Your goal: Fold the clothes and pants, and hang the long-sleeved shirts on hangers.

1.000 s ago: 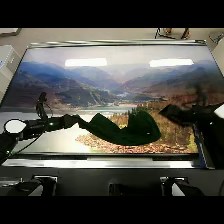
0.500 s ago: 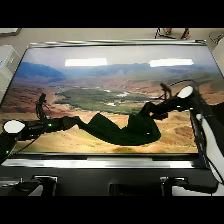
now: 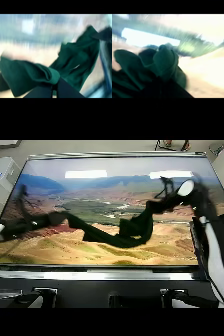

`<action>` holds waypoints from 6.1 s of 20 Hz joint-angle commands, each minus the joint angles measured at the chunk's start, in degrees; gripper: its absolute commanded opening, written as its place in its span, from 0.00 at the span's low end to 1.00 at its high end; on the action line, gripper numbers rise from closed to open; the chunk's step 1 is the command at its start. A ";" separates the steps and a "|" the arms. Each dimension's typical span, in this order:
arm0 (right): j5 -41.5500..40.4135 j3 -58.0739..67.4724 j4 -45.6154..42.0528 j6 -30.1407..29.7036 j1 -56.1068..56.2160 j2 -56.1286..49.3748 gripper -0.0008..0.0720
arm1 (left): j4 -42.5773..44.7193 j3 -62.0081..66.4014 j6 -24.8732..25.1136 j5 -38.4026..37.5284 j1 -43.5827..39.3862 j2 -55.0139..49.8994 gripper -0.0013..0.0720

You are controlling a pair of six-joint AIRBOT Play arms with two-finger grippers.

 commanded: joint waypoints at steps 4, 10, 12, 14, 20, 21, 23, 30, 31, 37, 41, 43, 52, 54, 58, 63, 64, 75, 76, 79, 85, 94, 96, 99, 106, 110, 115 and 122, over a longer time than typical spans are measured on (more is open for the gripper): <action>2.78 19.45 -29.90 10.84 0.13 22.18 0.08 | 0.00 30.12 -4.35 0.04 16.85 5.79 0.05; 6.93 19.45 -27.30 12.92 0.17 33.22 0.09 | -0.09 30.91 -7.23 3.56 19.12 14.19 0.05; 5.73 19.45 -27.32 13.60 0.20 34.56 0.09 | -0.07 30.91 -7.26 6.43 19.12 15.56 0.05; 6.71 19.45 -27.28 14.64 0.20 34.10 0.09 | 1.44 30.84 -7.76 3.80 19.10 14.60 0.05; 22.99 12.70 -24.85 13.90 0.17 16.31 0.09 | 5.97 16.83 -8.90 -2.51 15.80 0.04 0.05; 18.43 8.85 -23.54 13.94 0.17 12.20 0.09 | 5.97 13.46 -8.90 -0.76 14.01 -3.69 0.05; 5.60 3.19 -20.35 17.09 0.17 3.48 0.09 | 5.97 9.03 -8.41 5.05 9.60 -12.90 0.05; -10.84 2.62 4.68 25.92 0.11 -15.74 0.25 | 5.95 9.79 -8.04 2.47 5.92 -33.88 0.14; -11.15 3.17 4.46 24.81 -0.44 -15.67 0.43 | 5.95 9.81 -8.04 1.51 6.62 -34.25 0.32; 17.27 9.55 7.96 8.44 -19.47 -14.86 0.81 | 18.99 14.03 -13.94 -20.09 21.27 -33.94 0.84; 24.28 0.61 7.19 6.27 -25.94 -13.60 0.79 | 26.69 5.70 -11.76 -24.94 23.76 -33.94 0.72; 22.88 -2.75 7.41 4.98 -25.59 -12.46 0.79 | 26.25 1.03 -10.10 -23.82 23.12 -33.99 0.72; 21.75 -3.52 9.70 4.13 -24.98 -12.04 0.79 | 20.52 -3.61 -6.73 -17.57 21.73 -34.80 0.68; 21.81 -3.54 9.77 4.00 -24.98 -12.00 0.79 | 20.41 -3.93 -6.75 -16.50 20.65 -35.58 0.60; 21.05 -3.67 9.66 3.96 -24.98 -12.02 0.79 | 20.24 -4.13 -6.95 -15.28 17.51 -36.50 0.49; 16.04 -10.54 8.92 2.16 -22.49 -12.09 0.79 | 20.44 -4.09 -4.90 -16.74 16.63 -35.47 0.05; 13.33 -12.63 9.22 1.49 -21.29 -12.11 0.79 | 20.44 -4.09 -4.70 -16.72 16.63 -34.73 0.05; 2.40 -16.35 17.27 0.11 -15.47 -17.05 0.66 | 20.39 -4.04 -4.57 -16.24 16.63 -29.62 0.05; 2.36 -16.37 17.40 1.22 -14.47 -17.44 0.53 | 20.39 -3.93 -4.59 -16.33 16.63 -29.35 0.05; 4.76 -15.06 18.71 -1.81 -13.57 -15.50 0.08 | 20.44 -2.23 -4.50 -16.63 16.63 -27.74 0.05; 2.75 7.96 17.66 -11.21 -15.30 4.46 0.08 | 20.46 23.87 -4.39 -0.76 16.65 -8.50 0.05; -10.91 23.10 3.39 -3.30 -15.21 33.99 0.08 | 20.41 45.35 -14.93 4.46 16.61 9.46 0.05; -12.33 23.10 0.24 -1.92 -15.23 37.11 0.08 | 20.46 46.45 -14.93 4.46 16.63 10.86 0.05; -14.93 23.17 -3.98 0.04 -15.21 39.74 0.08 | 20.46 50.36 -14.95 4.37 16.63 10.71 0.05; 11.96 22.43 -5.66 3.85 -15.21 27.36 0.08 | 20.48 44.33 -17.49 -17.44 16.50 0.76 0.05; 21.51 12.07 2.38 1.27 -15.04 7.10 0.08 | 20.50 24.41 -14.60 -15.47 13.18 -11.63 0.05; 9.73 5.77 9.29 4.68 -10.43 -14.69 0.08 | 19.69 17.38 -14.47 -8.81 11.74 -32.89 0.05; -27.52 5.88 13.31 12.76 -9.46 -19.93 0.08 | 16.81 33.81 -13.81 -4.39 11.98 -48.04 0.05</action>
